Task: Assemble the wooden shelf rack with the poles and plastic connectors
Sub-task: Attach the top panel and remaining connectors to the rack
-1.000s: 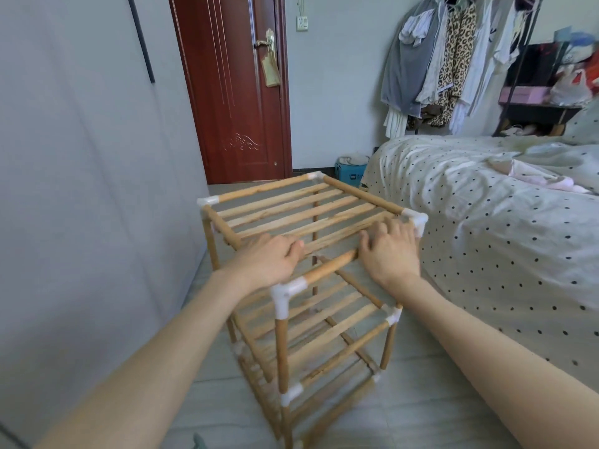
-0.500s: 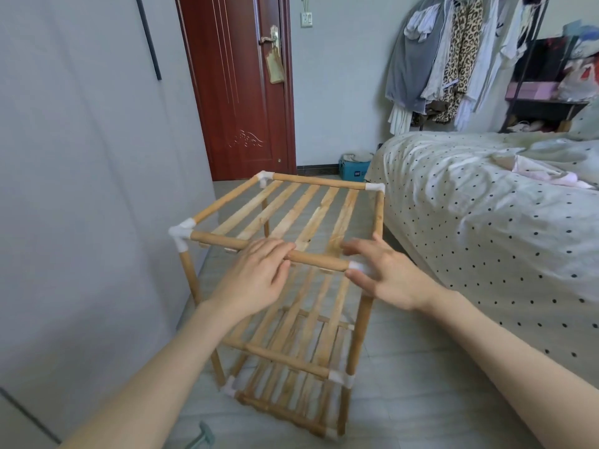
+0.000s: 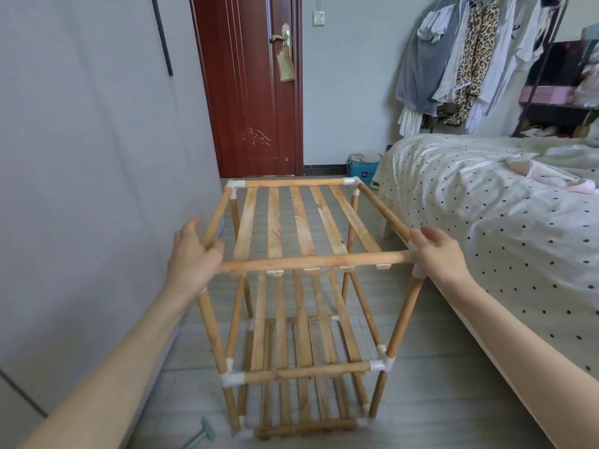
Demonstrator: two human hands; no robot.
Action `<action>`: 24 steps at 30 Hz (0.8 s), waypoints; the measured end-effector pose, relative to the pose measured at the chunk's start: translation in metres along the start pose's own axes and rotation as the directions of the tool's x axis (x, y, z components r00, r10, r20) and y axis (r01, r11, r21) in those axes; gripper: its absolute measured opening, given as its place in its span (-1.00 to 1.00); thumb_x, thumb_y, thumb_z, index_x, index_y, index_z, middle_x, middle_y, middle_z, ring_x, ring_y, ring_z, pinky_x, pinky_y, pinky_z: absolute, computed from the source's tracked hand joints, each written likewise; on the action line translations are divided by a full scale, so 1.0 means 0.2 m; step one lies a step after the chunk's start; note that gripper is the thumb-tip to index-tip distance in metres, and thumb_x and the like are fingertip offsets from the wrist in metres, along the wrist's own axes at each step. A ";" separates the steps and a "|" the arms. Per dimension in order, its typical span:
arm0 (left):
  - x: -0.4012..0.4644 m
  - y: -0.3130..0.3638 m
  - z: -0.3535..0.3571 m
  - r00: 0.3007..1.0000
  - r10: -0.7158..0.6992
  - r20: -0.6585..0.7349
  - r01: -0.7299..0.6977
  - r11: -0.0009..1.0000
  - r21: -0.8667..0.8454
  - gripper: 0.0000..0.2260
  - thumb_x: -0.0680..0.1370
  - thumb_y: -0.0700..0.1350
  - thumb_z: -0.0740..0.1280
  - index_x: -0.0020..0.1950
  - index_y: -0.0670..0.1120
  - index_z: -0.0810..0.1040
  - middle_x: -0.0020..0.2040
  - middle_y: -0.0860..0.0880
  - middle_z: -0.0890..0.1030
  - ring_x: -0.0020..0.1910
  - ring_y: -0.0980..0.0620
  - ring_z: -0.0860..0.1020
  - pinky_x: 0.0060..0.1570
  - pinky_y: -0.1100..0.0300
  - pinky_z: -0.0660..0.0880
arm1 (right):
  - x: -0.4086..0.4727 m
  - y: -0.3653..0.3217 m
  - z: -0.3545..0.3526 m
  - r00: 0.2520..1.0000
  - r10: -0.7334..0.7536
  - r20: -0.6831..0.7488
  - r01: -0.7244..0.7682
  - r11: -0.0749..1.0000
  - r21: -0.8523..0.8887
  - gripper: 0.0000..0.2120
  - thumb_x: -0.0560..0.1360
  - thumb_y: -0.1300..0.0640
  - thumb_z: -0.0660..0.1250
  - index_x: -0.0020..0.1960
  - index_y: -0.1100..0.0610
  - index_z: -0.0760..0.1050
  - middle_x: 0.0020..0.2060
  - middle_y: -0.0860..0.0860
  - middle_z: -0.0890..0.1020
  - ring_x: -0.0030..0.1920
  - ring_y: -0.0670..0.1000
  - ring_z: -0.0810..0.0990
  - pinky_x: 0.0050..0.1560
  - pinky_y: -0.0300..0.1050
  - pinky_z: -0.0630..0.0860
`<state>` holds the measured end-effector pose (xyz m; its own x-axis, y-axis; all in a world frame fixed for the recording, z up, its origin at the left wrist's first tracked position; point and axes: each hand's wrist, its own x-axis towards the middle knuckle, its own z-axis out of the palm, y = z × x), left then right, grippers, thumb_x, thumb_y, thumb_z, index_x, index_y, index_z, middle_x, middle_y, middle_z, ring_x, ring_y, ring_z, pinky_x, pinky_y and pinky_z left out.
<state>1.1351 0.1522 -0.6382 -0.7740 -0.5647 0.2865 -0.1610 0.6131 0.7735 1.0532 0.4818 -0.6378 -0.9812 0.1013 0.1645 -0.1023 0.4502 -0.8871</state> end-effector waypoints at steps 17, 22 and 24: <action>0.24 -0.11 0.06 0.489 0.006 0.872 0.851 0.217 -0.478 -0.47 0.47 -0.01 0.24 0.35 -0.28 0.34 0.14 -0.27 0.57 0.02 -0.22 0.62 -0.08 -0.13 0.58 | 0.36 0.07 0.04 0.539 0.067 0.839 -0.730 0.534 0.427 -0.30 0.45 -0.16 0.21 0.33 0.39 0.30 0.17 0.34 0.54 0.11 0.27 0.60 -0.05 0.15 0.60; 0.27 -0.12 0.08 0.531 -0.089 0.843 0.819 0.309 -0.484 -0.48 0.42 0.05 0.24 0.27 -0.24 0.39 0.01 -0.27 0.64 -0.13 -0.18 0.67 -0.28 -0.02 0.60 | 0.39 0.11 0.06 0.518 0.000 0.856 -0.737 0.508 0.446 -0.32 0.48 -0.18 0.18 0.37 0.33 0.24 0.21 0.34 0.51 0.10 0.24 0.61 -0.11 0.10 0.60; 0.28 -0.12 0.09 0.543 -0.101 0.834 0.811 0.319 -0.490 -0.45 0.42 0.11 0.25 0.27 -0.24 0.39 0.01 -0.27 0.64 -0.13 -0.17 0.67 -0.29 -0.01 0.60 | 0.39 0.11 0.06 0.520 0.011 0.854 -0.733 0.519 0.440 -0.35 0.47 -0.14 0.18 0.37 0.31 0.24 0.17 0.34 0.54 0.07 0.23 0.62 -0.15 0.09 0.61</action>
<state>1.0841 0.1156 -0.6517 -0.9147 0.0922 -0.3935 -0.3792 -0.5329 0.7565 0.9722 0.4889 -0.6486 -0.6517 -0.7000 -0.2921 0.5939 -0.2314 -0.7706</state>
